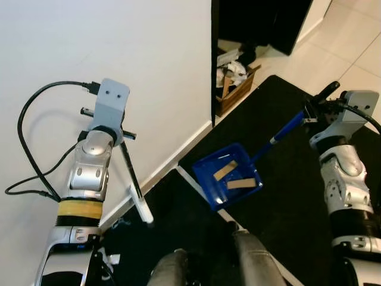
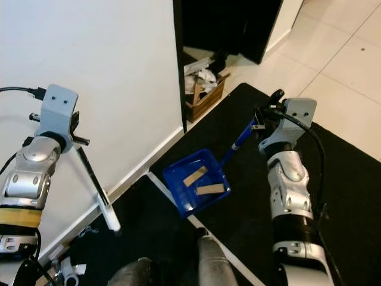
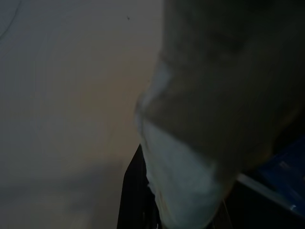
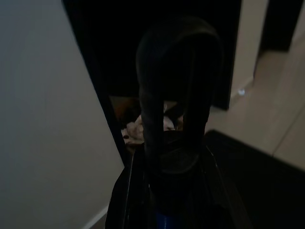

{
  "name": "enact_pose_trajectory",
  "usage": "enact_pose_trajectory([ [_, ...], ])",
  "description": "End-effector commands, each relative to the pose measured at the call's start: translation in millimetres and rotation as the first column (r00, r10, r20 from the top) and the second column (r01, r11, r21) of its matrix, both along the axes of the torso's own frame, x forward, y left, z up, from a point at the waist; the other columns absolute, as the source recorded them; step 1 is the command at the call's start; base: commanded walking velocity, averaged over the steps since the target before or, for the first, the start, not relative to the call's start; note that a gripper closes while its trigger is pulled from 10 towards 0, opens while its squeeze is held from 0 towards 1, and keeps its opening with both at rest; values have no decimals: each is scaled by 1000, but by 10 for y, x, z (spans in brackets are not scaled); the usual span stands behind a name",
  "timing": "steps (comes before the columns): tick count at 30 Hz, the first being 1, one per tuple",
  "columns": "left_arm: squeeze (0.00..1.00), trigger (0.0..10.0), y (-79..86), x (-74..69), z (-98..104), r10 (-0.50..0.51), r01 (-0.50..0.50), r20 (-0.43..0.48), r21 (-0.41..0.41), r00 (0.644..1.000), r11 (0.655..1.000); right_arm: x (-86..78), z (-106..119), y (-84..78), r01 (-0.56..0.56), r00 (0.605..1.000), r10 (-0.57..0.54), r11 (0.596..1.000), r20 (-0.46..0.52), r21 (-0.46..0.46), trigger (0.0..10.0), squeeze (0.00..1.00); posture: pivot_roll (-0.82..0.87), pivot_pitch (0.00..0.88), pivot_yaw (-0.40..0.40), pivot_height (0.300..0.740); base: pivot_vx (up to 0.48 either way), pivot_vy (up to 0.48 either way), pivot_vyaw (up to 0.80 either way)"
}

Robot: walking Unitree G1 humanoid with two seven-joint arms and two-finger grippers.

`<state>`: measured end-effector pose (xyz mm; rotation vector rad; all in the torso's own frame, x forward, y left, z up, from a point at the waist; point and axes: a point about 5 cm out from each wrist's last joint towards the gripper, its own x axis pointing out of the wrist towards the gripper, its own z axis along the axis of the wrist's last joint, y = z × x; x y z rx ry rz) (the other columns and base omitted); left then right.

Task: Sweep floor

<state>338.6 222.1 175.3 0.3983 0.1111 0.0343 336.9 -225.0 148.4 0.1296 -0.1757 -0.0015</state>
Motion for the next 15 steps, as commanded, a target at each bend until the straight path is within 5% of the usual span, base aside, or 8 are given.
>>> enact_pose_trajectory([
  [1, 0, 10000, -71, -92, -28, 16, -13, 30, -91, 999, 996, -19, -71, 33, 25, 1000, -24, 995, -8, 94, 10000, 0, -23, 105, 76, 740, 0, 0, 0],
  [4, 0, 10000, -134, -157, -122, 12, -13, -6, -174, 1000, 985, -26, -77, 59, 39, 999, -37, 990, -14, 136, 10000, 0, -18, 97, 75, 740, 0, 0, 0],
  [9, 0, 10000, -198, -210, -107, -12, 12, -2, -190, 1000, 982, 35, -53, 138, 27, 1000, -24, 985, -14, 172, 10000, 0, -1, 75, 64, 740, 0, 0, 0],
  [15, 0, 10000, -228, -241, 42, -33, 54, 133, -157, 991, 986, 115, 5, 198, 4, 1000, -2, 984, -12, 179, 10000, 0, 10, 66, 36, 740, 0, 0, 0],
])
